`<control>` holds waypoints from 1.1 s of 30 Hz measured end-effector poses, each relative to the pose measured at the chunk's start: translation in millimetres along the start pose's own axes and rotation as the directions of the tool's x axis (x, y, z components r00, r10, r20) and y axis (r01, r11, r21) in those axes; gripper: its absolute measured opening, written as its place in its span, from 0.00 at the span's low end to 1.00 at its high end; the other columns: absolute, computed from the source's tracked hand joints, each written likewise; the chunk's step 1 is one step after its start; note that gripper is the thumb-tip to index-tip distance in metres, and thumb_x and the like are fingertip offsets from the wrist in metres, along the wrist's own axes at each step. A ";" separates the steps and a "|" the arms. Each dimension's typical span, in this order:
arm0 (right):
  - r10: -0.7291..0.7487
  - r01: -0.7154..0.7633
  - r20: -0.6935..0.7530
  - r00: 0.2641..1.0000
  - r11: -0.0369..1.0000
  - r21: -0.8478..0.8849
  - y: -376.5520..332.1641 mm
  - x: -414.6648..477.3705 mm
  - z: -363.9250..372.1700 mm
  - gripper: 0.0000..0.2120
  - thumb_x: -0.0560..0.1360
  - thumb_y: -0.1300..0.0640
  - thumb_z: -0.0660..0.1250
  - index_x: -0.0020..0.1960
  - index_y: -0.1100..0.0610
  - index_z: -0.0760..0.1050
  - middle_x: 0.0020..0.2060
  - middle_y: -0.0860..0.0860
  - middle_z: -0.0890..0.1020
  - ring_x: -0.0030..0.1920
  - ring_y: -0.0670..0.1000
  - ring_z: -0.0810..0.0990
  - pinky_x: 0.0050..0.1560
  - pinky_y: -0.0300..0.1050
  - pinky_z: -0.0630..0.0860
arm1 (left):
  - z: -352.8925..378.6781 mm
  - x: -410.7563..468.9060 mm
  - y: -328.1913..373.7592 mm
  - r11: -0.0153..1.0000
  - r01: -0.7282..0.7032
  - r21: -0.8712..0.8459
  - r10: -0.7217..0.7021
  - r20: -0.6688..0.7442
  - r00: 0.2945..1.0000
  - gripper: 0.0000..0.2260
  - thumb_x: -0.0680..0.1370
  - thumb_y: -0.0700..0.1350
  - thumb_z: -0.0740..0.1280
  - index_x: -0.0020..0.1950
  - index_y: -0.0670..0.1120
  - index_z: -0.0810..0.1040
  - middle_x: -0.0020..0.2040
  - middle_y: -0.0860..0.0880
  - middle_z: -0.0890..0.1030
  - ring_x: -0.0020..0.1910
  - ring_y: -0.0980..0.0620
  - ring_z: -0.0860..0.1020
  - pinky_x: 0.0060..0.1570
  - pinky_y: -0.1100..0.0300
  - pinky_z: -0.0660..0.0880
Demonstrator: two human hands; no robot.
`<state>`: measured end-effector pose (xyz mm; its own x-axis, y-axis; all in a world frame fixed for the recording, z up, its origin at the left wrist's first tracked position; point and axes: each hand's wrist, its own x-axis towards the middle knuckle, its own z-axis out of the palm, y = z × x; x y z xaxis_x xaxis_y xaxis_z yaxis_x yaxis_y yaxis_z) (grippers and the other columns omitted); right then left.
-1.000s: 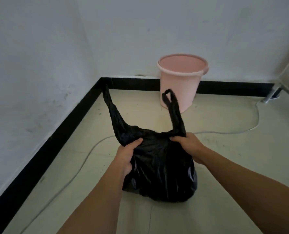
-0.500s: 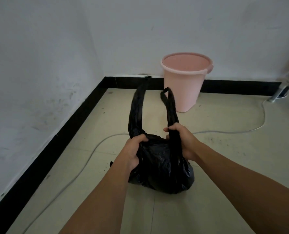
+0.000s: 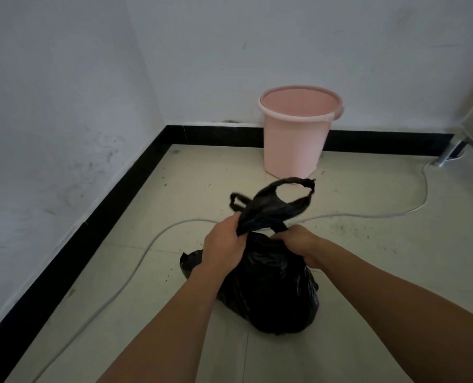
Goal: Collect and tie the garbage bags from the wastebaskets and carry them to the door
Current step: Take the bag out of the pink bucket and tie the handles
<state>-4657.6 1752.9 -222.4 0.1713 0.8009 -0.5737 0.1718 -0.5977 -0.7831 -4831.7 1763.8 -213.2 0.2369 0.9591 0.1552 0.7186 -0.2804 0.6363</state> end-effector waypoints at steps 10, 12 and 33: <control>-0.078 0.049 0.458 0.886 0.996 0.075 -6.5 -5.7 -21.0 0.21 0.68 0.57 0.73 0.59 0.66 0.79 0.52 0.60 0.83 0.53 0.59 0.81 0.55 0.49 0.79 | 9.7 -1.6 -1.0 0.931 -0.081 0.356 -0.055 0.357 0.932 0.13 0.80 0.50 0.59 0.58 0.44 0.74 0.53 0.42 0.80 0.51 0.39 0.78 0.47 0.52 0.72; -0.056 -0.007 0.460 0.886 0.991 0.134 -8.9 -7.5 -16.8 0.23 0.74 0.45 0.70 0.62 0.60 0.79 0.57 0.56 0.83 0.58 0.56 0.81 0.58 0.47 0.78 | 12.8 -1.3 0.1 0.920 -0.102 0.379 -0.052 0.374 0.926 0.14 0.80 0.52 0.59 0.57 0.44 0.75 0.52 0.43 0.80 0.50 0.40 0.78 0.48 0.51 0.73; 0.061 -0.125 0.202 0.977 0.938 0.324 -13.2 3.5 -11.8 0.10 0.77 0.57 0.58 0.47 0.63 0.73 0.34 0.58 0.78 0.32 0.54 0.78 0.37 0.47 0.76 | -10.8 4.1 -5.2 0.087 0.781 -0.619 -0.321 0.724 0.610 0.07 0.72 0.42 0.60 0.34 0.44 0.68 0.27 0.50 0.69 0.27 0.49 0.71 0.37 0.57 0.71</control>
<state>-4647.8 1763.2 -211.2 -0.0184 0.7538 -0.6568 -0.1743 -0.6493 -0.7403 -4841.5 1769.6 -207.7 0.3873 0.6467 -0.6570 -0.1574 0.7486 0.6441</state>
